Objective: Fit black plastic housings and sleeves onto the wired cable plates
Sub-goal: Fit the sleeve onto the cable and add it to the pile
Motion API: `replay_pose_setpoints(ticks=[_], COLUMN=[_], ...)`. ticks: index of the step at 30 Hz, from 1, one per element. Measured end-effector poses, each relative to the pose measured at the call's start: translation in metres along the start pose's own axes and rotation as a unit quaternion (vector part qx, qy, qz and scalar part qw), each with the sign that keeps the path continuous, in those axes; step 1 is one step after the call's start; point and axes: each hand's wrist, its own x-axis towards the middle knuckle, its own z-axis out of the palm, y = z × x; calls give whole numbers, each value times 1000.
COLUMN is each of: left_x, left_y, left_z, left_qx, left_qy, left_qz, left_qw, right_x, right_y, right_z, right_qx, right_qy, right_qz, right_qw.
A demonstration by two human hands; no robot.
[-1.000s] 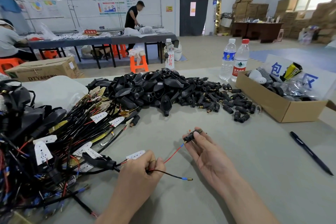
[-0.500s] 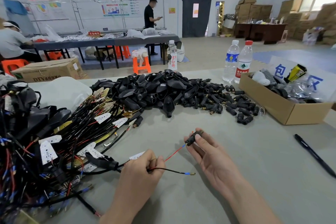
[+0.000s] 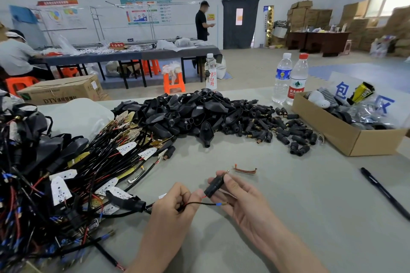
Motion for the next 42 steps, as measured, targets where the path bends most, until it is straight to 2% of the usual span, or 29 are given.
replay_pose_setpoints(ticks=[5,12,15,19,22,24,30,35,39,42], left_x=[1,2,1,3,3,1,-3,2,3,6], left_y=[-4,-13,-18,-7,3,7,15,19,14,16], left_z=[-1,2,2,0,-1,-2,-3,-1,1,3], left_qx=[-27,-47,-30,11,-7,-30,-104,-236,-263,-322], left_qy=[-7,-38,-55,-38,-39,-59,-88,-71,-44,-19], left_qz=[-13,-21,-16,57,109,110,-6,-117,-141,-167], left_qw=[1000,998,998,998,993,992,991,962,954,932], right_x=[0,-2,-1,1,3,3,4,6,6,6], right_y=[-1,6,6,5,5,3,-2,-2,-2,-1], right_z=[2,4,4,2,0,-2,-5,-6,-6,-6], right_qx=[5,0,-9,-25,-18,-9,27,41,51,86], right_qy=[21,8,14,25,46,55,65,67,75,82], right_qz=[-2,37,31,17,10,0,6,2,2,14], right_qw=[1000,999,999,999,999,998,997,997,996,993])
